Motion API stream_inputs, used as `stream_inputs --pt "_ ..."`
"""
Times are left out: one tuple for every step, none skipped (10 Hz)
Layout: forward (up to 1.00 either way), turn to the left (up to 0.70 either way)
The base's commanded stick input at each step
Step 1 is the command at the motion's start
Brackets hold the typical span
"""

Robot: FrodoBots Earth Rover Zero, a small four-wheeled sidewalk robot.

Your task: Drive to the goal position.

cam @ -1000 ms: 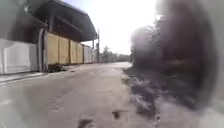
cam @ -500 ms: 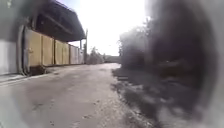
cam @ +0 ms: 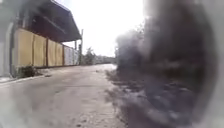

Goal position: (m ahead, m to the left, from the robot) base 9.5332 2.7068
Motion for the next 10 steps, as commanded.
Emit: stream_inputs --pt "1.00 0.00" --pt "1.00 0.00" --pt "1.00 0.00" --pt "1.00 0.00" --pt "1.00 0.00" --pt "1.00 0.00" --pt "1.00 0.00" --pt "1.00 0.00" --pt "1.00 0.00" --pt "1.00 0.00"
